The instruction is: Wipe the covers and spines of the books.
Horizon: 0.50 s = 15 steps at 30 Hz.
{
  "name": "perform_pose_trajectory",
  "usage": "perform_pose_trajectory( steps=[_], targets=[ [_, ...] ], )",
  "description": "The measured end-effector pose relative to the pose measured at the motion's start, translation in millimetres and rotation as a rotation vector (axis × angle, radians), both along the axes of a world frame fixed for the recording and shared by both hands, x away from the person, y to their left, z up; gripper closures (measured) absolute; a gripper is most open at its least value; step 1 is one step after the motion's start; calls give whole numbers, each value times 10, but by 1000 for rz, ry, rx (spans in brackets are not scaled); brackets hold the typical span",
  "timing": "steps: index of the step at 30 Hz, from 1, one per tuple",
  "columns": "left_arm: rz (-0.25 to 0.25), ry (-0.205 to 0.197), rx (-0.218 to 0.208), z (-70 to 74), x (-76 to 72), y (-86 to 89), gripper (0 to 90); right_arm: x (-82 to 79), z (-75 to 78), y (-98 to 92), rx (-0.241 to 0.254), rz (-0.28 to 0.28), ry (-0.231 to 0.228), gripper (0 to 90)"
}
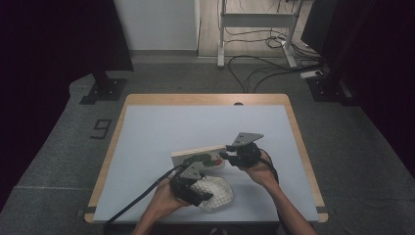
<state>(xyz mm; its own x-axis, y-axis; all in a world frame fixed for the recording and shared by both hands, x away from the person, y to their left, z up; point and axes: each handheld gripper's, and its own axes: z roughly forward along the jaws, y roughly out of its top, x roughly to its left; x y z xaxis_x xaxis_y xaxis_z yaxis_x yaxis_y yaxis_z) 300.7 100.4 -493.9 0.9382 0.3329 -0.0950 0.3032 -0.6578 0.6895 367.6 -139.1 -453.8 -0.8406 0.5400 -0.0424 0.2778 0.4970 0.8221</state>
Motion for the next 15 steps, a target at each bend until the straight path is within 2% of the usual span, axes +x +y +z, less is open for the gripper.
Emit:
perform_pose_trajectory(
  steps=[6, 7, 12, 15],
  targets=[
    [6, -2, 31, -94, 9, -40, 350, -4, -4, 1, 4, -2, 0, 638],
    [2, -9, 48, -122, 9, -49, 425, -6, -5, -1, 5, -1, 0, 638],
    [2, -32, 60, -111, -7, -40, 642, -11, -9, -5, 8, 0, 0, 637],
    [4, -30, 54, -72, -23, -27, 691, -10, -9, -4, 8, -2, 1, 636]
  ],
)
